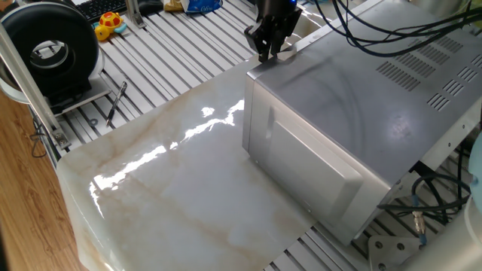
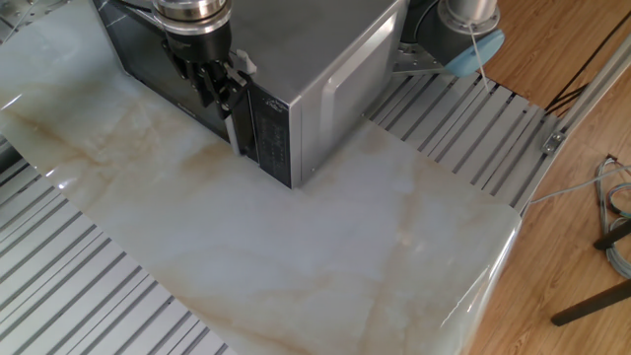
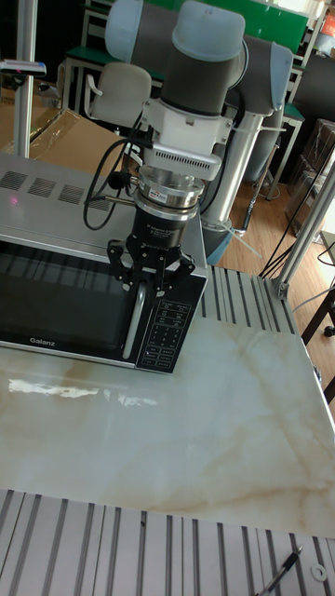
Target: Open the microwave door
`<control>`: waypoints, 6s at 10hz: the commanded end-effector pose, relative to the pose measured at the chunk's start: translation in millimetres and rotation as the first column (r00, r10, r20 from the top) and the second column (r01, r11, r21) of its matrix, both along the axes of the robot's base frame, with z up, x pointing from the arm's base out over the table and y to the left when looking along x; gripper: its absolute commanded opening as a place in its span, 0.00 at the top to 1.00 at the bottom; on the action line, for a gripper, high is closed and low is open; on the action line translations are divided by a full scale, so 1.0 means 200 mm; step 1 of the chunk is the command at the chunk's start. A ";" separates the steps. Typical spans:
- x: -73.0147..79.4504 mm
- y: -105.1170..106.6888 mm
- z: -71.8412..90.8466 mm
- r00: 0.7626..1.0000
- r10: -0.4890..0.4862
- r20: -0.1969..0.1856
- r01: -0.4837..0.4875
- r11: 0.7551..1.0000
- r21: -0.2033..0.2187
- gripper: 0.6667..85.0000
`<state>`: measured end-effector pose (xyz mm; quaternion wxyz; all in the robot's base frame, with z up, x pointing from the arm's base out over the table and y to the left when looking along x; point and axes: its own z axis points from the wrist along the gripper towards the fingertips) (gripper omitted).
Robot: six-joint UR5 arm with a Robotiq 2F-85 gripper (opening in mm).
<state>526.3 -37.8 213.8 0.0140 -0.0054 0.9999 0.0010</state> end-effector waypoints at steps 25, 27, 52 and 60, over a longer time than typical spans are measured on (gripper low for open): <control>0.06 0.07 -0.07 0.995 0.075 0.060 -0.081 0.992 0.093 0.99; 0.10 0.00 -0.05 0.993 0.107 0.040 -0.110 0.990 0.085 0.99; 0.02 0.12 0.31 0.992 0.124 0.012 -0.123 0.992 -0.012 1.00; -0.21 -0.12 0.29 0.986 0.165 0.009 -0.164 0.986 -0.020 1.00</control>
